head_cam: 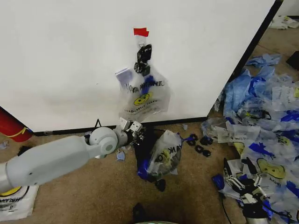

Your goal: Pick up the garbage bag from the wall and place it over the trash bin.

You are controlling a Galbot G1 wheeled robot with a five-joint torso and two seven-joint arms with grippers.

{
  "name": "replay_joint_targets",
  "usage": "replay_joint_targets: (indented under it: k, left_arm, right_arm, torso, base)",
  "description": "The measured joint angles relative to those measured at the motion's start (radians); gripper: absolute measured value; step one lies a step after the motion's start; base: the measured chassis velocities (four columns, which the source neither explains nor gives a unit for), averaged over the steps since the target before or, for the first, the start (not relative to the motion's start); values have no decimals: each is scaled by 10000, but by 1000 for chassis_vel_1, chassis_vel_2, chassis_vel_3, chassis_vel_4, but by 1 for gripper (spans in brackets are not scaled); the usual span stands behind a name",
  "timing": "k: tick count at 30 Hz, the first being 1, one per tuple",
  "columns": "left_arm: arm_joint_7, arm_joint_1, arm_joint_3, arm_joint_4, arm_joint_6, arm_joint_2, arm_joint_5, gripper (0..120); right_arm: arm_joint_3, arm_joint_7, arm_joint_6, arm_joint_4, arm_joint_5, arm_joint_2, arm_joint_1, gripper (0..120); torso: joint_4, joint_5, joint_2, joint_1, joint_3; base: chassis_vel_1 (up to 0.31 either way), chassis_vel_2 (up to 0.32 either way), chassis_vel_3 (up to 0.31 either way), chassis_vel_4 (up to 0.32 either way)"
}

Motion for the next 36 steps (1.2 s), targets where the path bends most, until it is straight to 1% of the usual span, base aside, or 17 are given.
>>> replay_joint_targets:
  k: [3, 4, 5, 6, 7, 8, 10, 11, 15, 18, 21, 25, 29, 36]
  left_arm:
    - [-971, 1273, -1087, -571, -80, 59, -182, 4]
    - [-971, 1273, -1087, -571, -80, 59, -182, 4]
    - [-1292, 1634, -1372, -695, -130, 71, -266, 4]
    - [-1824, 2173, -1817, -861, -252, 75, -327, 4]
    - [-1940, 2296, -1922, -896, -286, 75, -332, 4]
    - [-2439, 2923, -2522, -1053, -432, 51, -336, 4]
    - [-3000, 3796, -3485, -1235, -566, -80, -343, 4]
    - [-3000, 3796, -3485, -1235, -566, -80, -343, 4]
    - [-3950, 5297, -5024, -1420, -854, -455, -417, 4]
    - [-4173, 6278, -5817, -1671, -965, -565, -427, 4]
    - [-4197, 6784, -6189, -1876, -1038, -577, -408, 4]
    - [-4204, 7469, -6725, -2104, -1471, -794, -303, 4]
    - [-4200, 7680, -6845, -2149, -1683, -993, -181, 4]
    - [-4115, 8057, -6904, -2393, -1721, -1151, 50, 4]
  right_arm:
    - [-136, -16, 13, -94, -1, 2, 81, 100]
    - [-136, -16, 13, -94, -1, 2, 81, 100]
    - [-175, -16, 16, -111, -9, 2, 110, 100]
    - [-232, -16, 16, -135, -22, -4, 159, 100]
    - [-246, -15, 16, -141, -23, -6, 170, 100]
    - [-325, -12, 16, -175, -36, -33, 227, 100]
    - [-411, -10, 16, -250, -73, -47, 318, 100]
    - [-411, -10, 16, -250, -73, -47, 318, 100]
    - [-600, 17, 14, -379, -158, -57, 485, 100]
    - [-701, 55, -15, -426, -202, -105, 577, 100]
    - [-745, 82, -52, -435, -223, -143, 633, 100]
    - [-814, 108, -92, -446, -260, -200, 718, 100]
    - [-836, 121, -115, -408, -294, -215, 712, 100]
    - [-769, 128, -119, -281, -285, -273, 586, 100]
  torso:
    - [0, -3, 0, 0, 0]
    - [0, -3, 0, 0, 0]
    - [-1, -4, 0, 0, 0]
    - [-1, -1, 0, 0, 0]
    - [-1, 0, 0, 0, 0]
    - [0, -1, 0, 0, 0]
    - [0, 0, 0, 0, 0]
    - [0, 0, 0, 0, 0]
    - [-1, -2, 0, 0, 0]
    - [0, 0, 0, 0, 0]
    - [0, 0, 0, 0, -1]
    - [2, 1, 0, 0, -1]
    - [-4, 0, 0, 0, 0]
    - [0, 1, 0, 0, 0]
  base:
    - [0, 0, 0, 0]
    - [0, 0, 0, 0]
    - [0, 0, 0, 0]
    - [0, 0, 0, 0]
    - [0, 0, 0, 0]
    - [0, 0, 0, 0]
    - [0, 0, 0, 0]
    - [0, 0, 0, 0]
    - [0, 0, 0, 0]
    - [0, 0, 0, 0]
    - [0, 0, 0, 0]
    - [0, 0, 0, 0]
    - [0, 0, 0, 0]
    - [0, 0, 0, 0]
